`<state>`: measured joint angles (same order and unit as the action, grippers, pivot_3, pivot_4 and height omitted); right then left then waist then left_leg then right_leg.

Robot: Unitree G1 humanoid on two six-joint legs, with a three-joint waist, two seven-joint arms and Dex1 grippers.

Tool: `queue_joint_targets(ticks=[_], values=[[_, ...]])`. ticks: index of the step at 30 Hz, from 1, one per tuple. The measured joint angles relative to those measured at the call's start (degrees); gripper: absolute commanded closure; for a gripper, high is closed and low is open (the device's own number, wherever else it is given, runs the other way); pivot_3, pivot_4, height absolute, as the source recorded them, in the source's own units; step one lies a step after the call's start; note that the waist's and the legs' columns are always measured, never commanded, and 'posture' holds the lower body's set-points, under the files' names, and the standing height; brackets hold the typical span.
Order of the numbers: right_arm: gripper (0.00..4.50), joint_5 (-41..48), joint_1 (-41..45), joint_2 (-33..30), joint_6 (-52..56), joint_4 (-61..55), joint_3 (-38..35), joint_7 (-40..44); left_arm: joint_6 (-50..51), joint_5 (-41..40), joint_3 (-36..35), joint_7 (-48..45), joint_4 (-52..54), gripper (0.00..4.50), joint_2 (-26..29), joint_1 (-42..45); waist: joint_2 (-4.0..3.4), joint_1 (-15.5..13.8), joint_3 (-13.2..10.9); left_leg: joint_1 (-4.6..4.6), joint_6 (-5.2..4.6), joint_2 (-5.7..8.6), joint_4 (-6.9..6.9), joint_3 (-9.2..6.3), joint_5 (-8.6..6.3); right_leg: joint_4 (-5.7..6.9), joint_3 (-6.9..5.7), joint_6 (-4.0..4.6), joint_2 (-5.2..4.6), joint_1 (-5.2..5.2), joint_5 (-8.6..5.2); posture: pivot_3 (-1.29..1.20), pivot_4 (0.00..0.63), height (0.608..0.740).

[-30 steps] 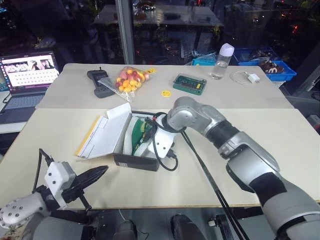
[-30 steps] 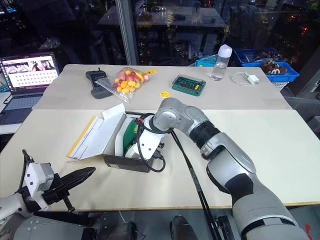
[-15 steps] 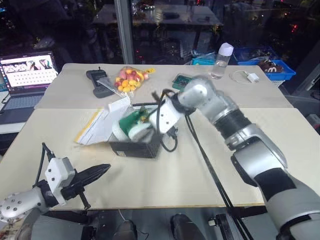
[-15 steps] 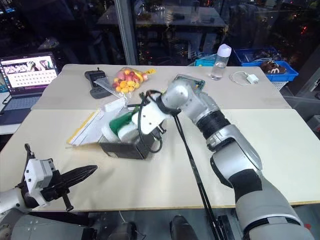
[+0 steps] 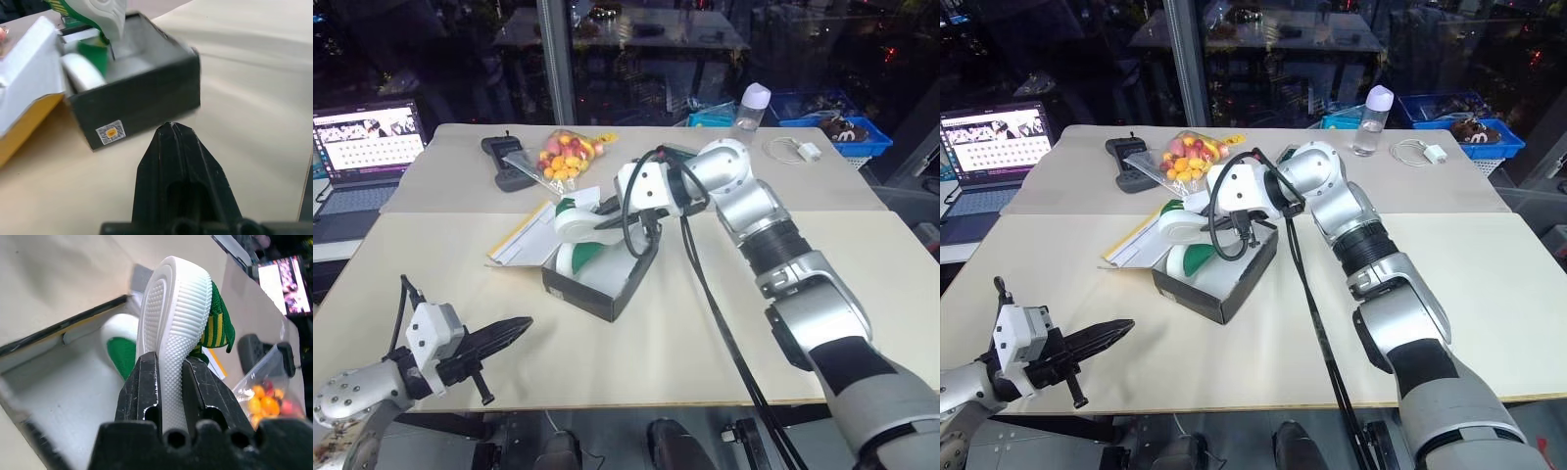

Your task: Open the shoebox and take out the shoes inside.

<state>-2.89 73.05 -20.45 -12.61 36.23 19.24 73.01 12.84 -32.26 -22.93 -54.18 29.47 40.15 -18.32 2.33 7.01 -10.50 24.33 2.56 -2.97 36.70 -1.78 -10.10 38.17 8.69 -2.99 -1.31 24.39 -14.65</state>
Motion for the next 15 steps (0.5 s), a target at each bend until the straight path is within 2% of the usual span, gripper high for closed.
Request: queue_joint_targets(ticks=[6,10,12,13,15], values=[[4.17,4.99,-2.33,-6.42,12.25,-12.53,-8.22,-3.30,0.25,0.04,0.71,1.22,0.66,4.50,-0.27,-0.06,0.00,-0.34,0.00,0.05,0.00,0.02,0.00,-0.02,0.00,-0.07,-0.01,-0.07,-0.03,-0.03,-0.06,0.00,0.150,0.703],[4.17,7.04,-7.00,-10.96,21.28,-19.45,-13.57,-9.34,0.83,0.00,1.27,1.98,1.46,4.50,-0.36,-0.06,-0.01,-0.46,0.00,0.04,0.00,0.04,0.00,-0.01,0.00,-0.07,-0.01,-0.16,-0.04,-0.03,-0.11,0.00,0.150,0.703],[4.17,0.58,-11.88,-17.80,18.58,-21.47,-13.67,-15.93,1.40,-0.47,1.39,2.53,1.82,4.50,-0.40,0.26,0.04,-1.40,0.02,0.01,0.01,0.05,0.03,0.01,0.00,-0.12,-0.05,-0.35,-0.10,-0.07,-0.28,0.00,0.150,0.703],[4.17,-3.64,-14.59,-20.82,16.81,-21.29,-13.52,-19.16,1.96,-0.81,1.39,3.00,1.94,4.50,-0.40,0.27,0.03,-1.66,0.02,0.02,0.01,0.10,0.03,0.10,0.00,-0.15,-0.02,-0.13,-0.17,-0.05,-0.42,0.00,0.150,0.703],[4.17,-8.82,-18.70,-22.94,14.88,-20.51,-12.68,-23.22,2.77,-1.36,1.39,3.79,2.10,4.50,-0.40,0.38,0.02,-1.53,0.01,0.00,0.01,0.13,0.04,0.25,0.00,-0.14,0.13,-0.05,-0.22,-0.02,-0.46,0.00,0.150,0.703]])
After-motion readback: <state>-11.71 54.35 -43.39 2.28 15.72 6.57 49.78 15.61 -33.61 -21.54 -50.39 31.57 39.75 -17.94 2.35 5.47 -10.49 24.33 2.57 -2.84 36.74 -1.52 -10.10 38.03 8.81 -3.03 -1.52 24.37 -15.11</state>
